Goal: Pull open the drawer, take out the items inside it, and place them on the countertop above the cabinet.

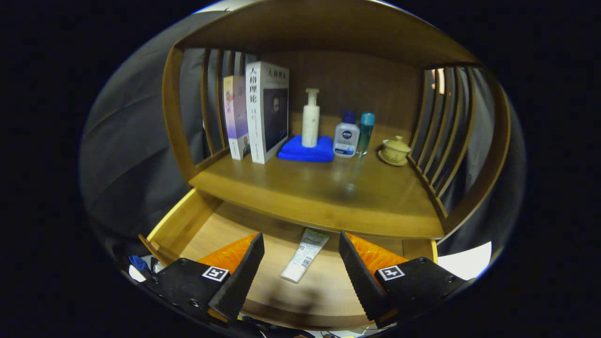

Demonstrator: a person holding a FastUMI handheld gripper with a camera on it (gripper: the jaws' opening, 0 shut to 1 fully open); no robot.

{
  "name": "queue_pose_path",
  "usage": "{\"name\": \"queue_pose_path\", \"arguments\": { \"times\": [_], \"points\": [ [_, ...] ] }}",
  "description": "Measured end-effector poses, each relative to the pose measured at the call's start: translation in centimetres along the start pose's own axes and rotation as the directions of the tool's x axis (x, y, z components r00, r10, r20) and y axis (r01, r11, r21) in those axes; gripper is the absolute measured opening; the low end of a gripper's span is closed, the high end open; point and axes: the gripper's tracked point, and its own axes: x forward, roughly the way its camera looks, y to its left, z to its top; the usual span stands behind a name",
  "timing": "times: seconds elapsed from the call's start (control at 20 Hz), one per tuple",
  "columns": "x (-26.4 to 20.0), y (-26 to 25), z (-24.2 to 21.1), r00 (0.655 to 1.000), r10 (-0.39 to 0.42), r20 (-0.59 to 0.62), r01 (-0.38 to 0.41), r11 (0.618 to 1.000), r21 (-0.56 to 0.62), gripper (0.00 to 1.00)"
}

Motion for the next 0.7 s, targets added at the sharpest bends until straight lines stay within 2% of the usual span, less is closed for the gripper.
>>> {"name": "queue_pose_path", "arguments": {
  "times": [0.15,0.35,0.6,0.7],
  "points": [
    [2.0,0.2,-1.2,0.994,0.034,-0.103,-0.033,0.999,0.007,1.00],
    [4.5,-0.3,-2.9,0.979,0.015,-0.204,-0.017,1.000,-0.008,1.00],
    [7.2,0.3,-6.3,0.940,0.024,-0.341,-0.025,1.000,0.001,1.00],
    [8.1,0.7,-7.0,0.922,0.042,-0.386,-0.026,0.999,0.047,1.00]
  ]
}}
